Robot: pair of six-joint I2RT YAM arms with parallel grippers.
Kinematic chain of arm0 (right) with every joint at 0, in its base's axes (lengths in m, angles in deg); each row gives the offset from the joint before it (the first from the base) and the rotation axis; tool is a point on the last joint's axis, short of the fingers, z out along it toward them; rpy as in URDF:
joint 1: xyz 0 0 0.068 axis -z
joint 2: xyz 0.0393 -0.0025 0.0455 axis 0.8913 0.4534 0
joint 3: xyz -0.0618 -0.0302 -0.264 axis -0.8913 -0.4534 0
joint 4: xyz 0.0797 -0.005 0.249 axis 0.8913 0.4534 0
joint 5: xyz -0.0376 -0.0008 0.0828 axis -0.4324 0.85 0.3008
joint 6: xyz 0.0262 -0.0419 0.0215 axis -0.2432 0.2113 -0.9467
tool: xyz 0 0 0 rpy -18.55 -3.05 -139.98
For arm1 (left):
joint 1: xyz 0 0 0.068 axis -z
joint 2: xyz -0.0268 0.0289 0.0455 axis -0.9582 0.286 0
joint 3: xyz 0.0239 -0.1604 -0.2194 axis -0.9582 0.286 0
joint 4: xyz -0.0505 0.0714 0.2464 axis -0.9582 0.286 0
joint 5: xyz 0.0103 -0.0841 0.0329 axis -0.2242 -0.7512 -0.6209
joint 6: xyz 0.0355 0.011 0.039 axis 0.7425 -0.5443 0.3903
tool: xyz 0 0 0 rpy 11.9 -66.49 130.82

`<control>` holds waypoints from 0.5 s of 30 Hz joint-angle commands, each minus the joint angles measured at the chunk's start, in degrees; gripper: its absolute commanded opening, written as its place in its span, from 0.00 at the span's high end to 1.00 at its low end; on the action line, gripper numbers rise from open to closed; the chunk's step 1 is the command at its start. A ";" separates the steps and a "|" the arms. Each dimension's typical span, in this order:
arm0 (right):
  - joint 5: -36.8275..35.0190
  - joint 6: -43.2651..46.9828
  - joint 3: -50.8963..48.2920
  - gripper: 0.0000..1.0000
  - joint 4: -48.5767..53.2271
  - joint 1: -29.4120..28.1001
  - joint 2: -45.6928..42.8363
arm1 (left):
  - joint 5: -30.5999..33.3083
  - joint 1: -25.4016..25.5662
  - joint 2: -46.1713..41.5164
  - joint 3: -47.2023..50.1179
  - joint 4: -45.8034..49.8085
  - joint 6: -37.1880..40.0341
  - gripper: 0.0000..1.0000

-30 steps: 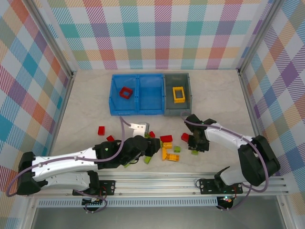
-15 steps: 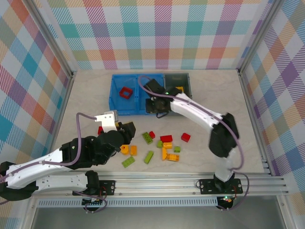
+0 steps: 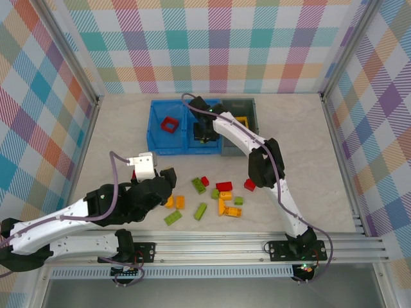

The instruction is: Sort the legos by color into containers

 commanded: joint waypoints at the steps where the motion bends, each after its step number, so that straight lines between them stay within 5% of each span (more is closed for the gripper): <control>1: 1.30 1.41 2.59 0.49 2.81 -0.87 -1.26 | -4.81 -5.04 1.06 -0.17 4.01 -1.95 0.45; 8: -2.99 3.41 -1.23 0.45 1.14 -4.41 -13.03 | -23.43 -28.57 3.65 3.61 4.84 4.53 0.39; 15: -0.52 7.85 -40.48 0.36 -28.17 -14.27 -41.75 | -33.85 -51.92 8.75 13.25 -5.64 14.50 0.19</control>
